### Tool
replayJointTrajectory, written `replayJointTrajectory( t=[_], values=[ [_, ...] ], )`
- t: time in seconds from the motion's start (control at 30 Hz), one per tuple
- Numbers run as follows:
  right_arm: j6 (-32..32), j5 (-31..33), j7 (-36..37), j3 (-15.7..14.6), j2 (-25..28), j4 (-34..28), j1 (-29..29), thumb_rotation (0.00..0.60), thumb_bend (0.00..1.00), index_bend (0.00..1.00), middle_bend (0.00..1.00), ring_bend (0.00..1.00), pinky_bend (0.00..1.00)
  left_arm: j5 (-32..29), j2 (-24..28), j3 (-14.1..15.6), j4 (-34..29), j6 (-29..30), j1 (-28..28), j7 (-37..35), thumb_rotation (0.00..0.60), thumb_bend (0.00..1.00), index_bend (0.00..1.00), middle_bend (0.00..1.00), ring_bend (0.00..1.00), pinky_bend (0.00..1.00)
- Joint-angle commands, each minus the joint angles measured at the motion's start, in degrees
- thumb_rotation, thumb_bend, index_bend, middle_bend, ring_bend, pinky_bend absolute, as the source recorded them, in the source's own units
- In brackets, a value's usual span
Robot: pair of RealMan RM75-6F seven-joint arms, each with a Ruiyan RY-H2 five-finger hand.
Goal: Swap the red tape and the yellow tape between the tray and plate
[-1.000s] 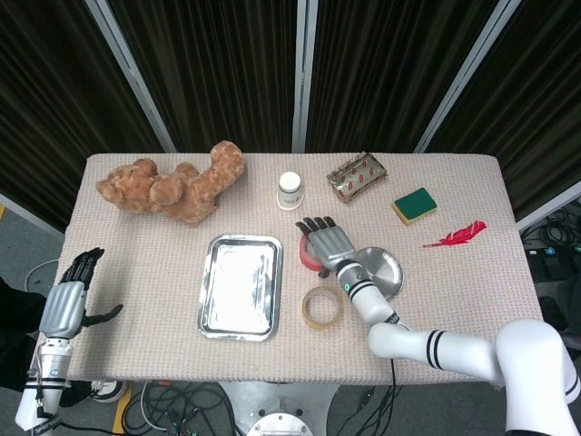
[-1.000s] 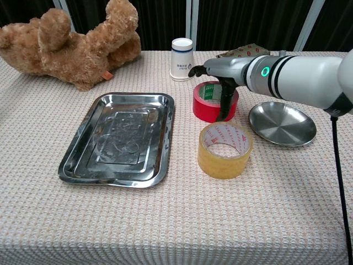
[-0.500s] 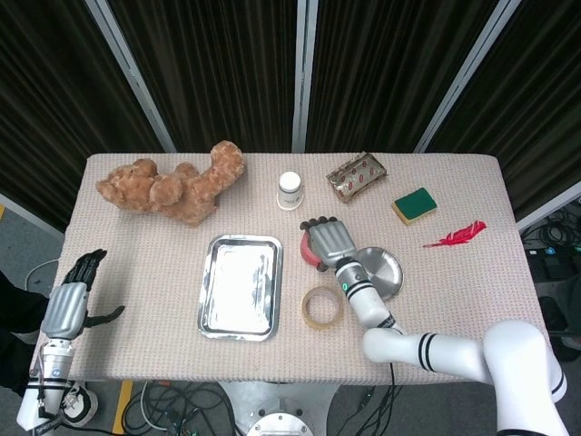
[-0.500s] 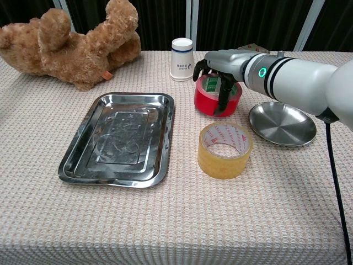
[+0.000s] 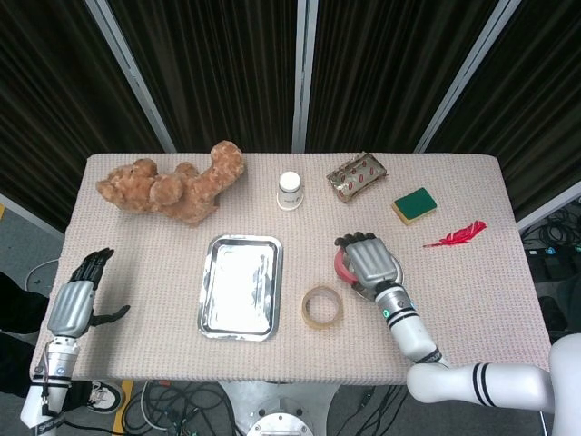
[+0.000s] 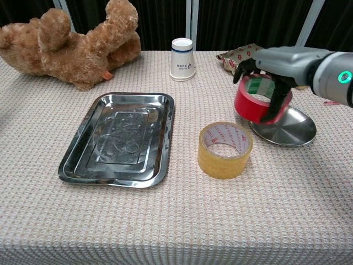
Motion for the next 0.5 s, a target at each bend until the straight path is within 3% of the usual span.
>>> replayJointTrajectory(
  t=[0.03, 0.33, 0.5],
  values=[
    [0.58, -0.5, 1.04, -1.14, 0.14, 0.99, -1.64, 0.6, 0.18, 0.23, 0.37, 0.39, 0.35, 0.01, -0.02, 0.09, -0.17, -0.06, -0.01, 0.2, 0.6, 0.12, 0.04, 0.05, 0.0, 0.16],
    [-1.03, -1.78, 3.42, -1.46, 0.01, 3.36, -3.67, 0.6, 0.16, 0.17, 0.33, 0.33, 0.28, 0.08, -0.32, 0.25, -0.01, -0.67, -0.33, 0.36, 0.6, 0.12, 0.04, 0.05, 0.0, 0.16],
    [-1.96, -1.05, 3.29, -1.5, 0.58, 3.3, -4.26, 0.6, 0.11, 0.03, 0.21, 0.14, 0.14, 0.16, -0.27, 0.33, 0.04, -0.72, -0.36, 0.4, 0.6, 0.12, 0.04, 0.05, 0.0, 0.16]
  ],
)
